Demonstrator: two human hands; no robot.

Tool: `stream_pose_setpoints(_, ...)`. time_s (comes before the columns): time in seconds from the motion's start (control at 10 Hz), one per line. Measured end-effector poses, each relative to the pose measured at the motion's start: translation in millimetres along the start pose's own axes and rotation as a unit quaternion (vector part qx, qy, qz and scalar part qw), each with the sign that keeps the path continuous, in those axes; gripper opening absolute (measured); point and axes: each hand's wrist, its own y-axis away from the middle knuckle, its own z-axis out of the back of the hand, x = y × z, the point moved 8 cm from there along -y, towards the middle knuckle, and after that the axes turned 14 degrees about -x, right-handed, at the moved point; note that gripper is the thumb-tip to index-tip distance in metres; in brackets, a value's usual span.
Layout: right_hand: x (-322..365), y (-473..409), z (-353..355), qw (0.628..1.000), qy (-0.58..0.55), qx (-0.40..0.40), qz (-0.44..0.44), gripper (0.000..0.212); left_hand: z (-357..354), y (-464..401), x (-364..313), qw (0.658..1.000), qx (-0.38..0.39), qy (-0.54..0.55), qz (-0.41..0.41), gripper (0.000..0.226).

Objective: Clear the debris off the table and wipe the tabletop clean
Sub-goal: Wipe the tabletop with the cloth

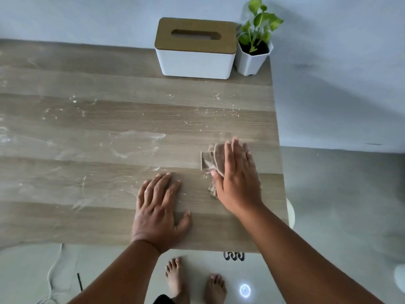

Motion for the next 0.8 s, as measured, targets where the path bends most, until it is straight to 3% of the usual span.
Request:
stream_pose_setpoints(0.1, -10, 32, 6, 0.998, -0.011, -0.007, 0.068, 0.070, 1, 0, 1, 1.000, 0.004, 0.003, 0.004, 0.082)
stream_pose_setpoints(0.2, -33, 36, 12, 0.998, 0.012, -0.003, 0.058, 0.063, 2, 0, 0, 1.000, 0.003, 0.007, 0.006, 0.081)
stream_pose_setpoints(0.4, -25, -14, -10, 0.990, 0.091, 0.054, -0.096, 0.076, 1, -1, -1, 1.000, 0.004, 0.011, 0.009, 0.081)
stream_pose_setpoints(0.6, 21, 8, -13, 0.994, 0.060, 0.061, 0.062, 0.067, 1, -1, -1, 1.000, 0.007, 0.005, 0.005, 0.082)
stream_pose_setpoints(0.7, 4, 41, -4, 0.990, 0.041, 0.058, 0.125, 0.067, 1, -1, -1, 1.000, 0.008, 0.007, 0.010, 0.082)
stream_pose_setpoints(0.8, -35, 42, 6, 0.994, 0.063, 0.057, 0.071, 0.069, 2, -1, -1, 1.000, 0.001, 0.010, 0.010, 0.081)
